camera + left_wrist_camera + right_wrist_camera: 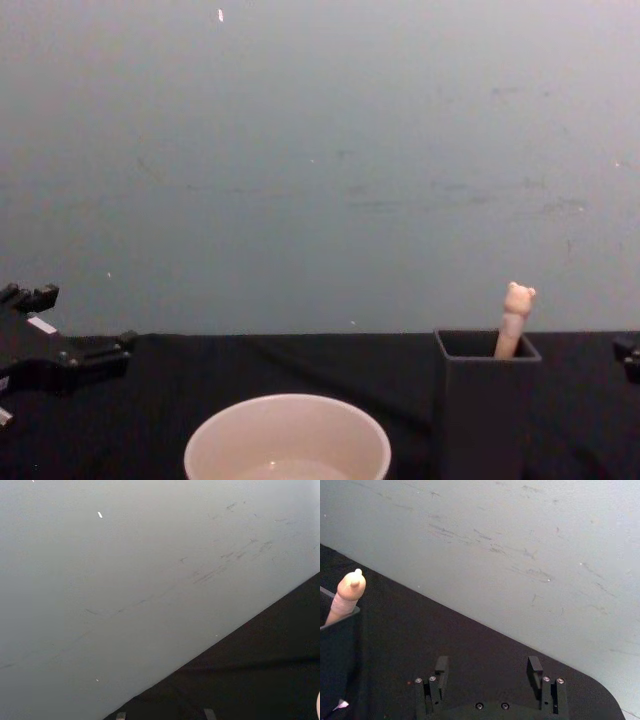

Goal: Pick up the stirring spoon with one hand, stir inside the cup, then place it back in its original position.

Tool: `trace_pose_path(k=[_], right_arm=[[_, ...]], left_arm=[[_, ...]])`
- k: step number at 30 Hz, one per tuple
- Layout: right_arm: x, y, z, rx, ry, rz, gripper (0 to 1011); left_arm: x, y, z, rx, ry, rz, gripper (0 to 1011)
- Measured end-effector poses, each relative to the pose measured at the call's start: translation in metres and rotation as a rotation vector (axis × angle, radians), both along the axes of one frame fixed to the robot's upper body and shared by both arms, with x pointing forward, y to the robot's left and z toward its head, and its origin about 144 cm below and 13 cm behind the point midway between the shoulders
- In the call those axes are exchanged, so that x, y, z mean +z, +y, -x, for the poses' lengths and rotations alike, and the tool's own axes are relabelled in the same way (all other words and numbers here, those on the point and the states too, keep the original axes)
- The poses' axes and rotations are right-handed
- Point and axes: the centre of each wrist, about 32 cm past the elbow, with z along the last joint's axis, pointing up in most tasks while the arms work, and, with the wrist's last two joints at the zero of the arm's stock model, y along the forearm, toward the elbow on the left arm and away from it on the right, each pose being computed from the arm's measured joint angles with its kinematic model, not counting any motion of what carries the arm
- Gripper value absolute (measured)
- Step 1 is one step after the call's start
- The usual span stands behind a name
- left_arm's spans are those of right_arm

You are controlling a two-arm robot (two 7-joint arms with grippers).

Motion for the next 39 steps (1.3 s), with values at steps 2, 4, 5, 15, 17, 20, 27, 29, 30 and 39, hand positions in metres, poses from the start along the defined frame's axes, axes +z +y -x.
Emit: trace_pose_path(k=[2,4,5,15,17,20,27,29,30,39], right_arm=[[0.000,0.000,0.000,0.000,0.000,0.000,1000],[0.000,0.000,0.000,0.000,0.000,0.000,1000],[0.000,0.000,0.000,0.000,0.000,0.000,1000],[0.001,0.000,0.002,0.015,0.005,-0.006,1000],[0.003,0.001,0.003,0.030,0.010,-0.018,1000],[0.006,0.002,0.006,0.050,0.018,-0.034,1000],[0.018,0.002,0.016,0.124,0.066,-0.121,1000],[0.022,0.002,0.020,0.155,0.087,-0.159,1000],[0.024,0.002,0.022,0.166,0.095,-0.172,1000],[0.034,0.001,0.025,0.285,0.180,-0.310,1000]], left_arm=[[0.000,0.000,0.000,0.000,0.000,0.000,1001],[0.000,0.000,0.000,0.000,0.000,0.000,1001],[0.000,0.000,0.000,0.000,0.000,0.000,1001],[0.000,0.000,0.000,0.000,0.000,0.000,1001],[0.000,0.000,0.000,0.000,0.000,0.000,1001],[0.000,0.000,0.000,0.000,0.000,0.000,1001],[0.000,0.000,0.000,0.000,0.000,0.000,1001],[0.000,0.000,0.000,0.000,0.000,0.000,1001],[0.000,0.000,0.000,0.000,0.000,0.000,1001],[0.000,0.000,0.000,0.000,0.000,0.000,1001]])
